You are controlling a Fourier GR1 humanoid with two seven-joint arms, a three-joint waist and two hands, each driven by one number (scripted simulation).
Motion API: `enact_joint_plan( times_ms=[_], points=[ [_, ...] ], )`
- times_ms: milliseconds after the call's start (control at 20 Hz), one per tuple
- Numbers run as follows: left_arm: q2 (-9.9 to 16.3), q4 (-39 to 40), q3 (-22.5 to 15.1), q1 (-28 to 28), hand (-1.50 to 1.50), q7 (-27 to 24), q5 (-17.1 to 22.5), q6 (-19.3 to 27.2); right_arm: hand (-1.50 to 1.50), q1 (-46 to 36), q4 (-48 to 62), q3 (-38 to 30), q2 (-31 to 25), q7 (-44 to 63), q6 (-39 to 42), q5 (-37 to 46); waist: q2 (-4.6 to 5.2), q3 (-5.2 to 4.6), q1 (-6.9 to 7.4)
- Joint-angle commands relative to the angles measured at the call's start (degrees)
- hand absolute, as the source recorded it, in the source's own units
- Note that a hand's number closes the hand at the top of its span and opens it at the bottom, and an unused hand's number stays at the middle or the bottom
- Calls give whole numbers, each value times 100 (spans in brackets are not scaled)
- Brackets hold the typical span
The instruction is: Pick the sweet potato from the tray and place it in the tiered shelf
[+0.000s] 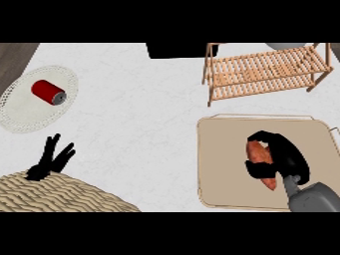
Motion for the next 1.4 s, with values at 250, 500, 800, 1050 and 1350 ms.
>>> enact_joint_plan(
  times_ms=[250, 500, 800, 1050, 1350],
  points=[
    [-38, 281, 91, -416, 0, 1150, 213, 230, 150, 67, 261, 208, 654, -663, -319, 79, 151, -245, -42],
    [-79, 276, 126, -563, 0, 1294, 262, 290, 150, -87, -486, 164, 305, -1041, -241, 204, 128, -248, -186],
    [-70, 276, 53, -304, 0, 1063, 185, 219, 150, -516, -1075, 874, 180, -1979, 697, 70, 126, -249, -105],
    [-15, 189, 144, -288, 0, 1248, 184, 301, 150, -890, -2109, 318, -146, -1887, 525, 160, 77, -251, -287],
    [-48, 386, 248, -148, 0, 940, 164, 229, 150, -1250, -3092, -597, -481, -1021, 711, -155, 82, -266, -364]
  ],
)
